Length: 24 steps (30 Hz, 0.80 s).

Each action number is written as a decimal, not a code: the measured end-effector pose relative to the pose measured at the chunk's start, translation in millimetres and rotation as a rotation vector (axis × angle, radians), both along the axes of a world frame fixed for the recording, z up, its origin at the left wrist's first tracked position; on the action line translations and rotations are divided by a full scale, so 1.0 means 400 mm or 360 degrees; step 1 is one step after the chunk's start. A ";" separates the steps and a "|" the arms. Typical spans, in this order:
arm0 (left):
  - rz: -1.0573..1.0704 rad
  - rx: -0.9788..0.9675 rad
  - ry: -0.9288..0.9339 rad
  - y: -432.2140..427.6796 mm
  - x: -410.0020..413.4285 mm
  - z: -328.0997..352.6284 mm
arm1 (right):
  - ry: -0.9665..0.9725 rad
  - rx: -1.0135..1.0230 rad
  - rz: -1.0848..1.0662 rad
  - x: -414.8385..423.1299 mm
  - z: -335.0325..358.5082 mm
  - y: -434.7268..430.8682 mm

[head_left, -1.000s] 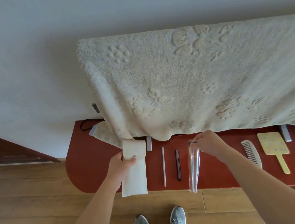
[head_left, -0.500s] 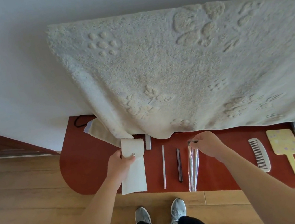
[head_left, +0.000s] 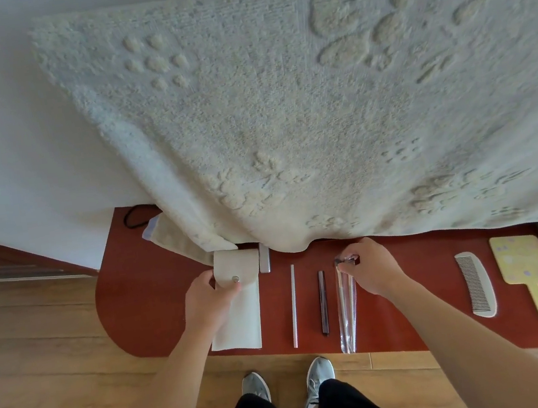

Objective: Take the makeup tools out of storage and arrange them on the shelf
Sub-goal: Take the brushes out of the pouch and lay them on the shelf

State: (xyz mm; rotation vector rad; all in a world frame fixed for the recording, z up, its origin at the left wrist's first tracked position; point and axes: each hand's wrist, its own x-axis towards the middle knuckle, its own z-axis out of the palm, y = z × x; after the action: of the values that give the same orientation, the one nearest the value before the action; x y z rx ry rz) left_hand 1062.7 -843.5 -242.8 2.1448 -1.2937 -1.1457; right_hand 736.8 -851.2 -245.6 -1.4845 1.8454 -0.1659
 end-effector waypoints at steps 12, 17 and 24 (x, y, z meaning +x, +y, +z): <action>-0.0008 -0.0064 -0.0044 0.004 -0.008 -0.006 | 0.0109 -0.0186 0.0052 0.005 -0.030 0.010; -0.0066 -0.0085 -0.0108 0.007 0.004 -0.024 | 0.0089 -0.0223 0.0013 0.003 -0.036 0.016; -0.0110 -0.0098 -0.0130 0.006 -0.001 -0.010 | 0.0047 -0.0233 -0.0037 0.001 -0.025 0.021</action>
State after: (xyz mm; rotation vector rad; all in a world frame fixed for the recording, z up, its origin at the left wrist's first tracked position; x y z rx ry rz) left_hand 1062.5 -841.1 -246.9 2.1374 -1.4298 -1.0406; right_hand 737.3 -842.9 -255.7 -1.5722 1.9093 -0.2978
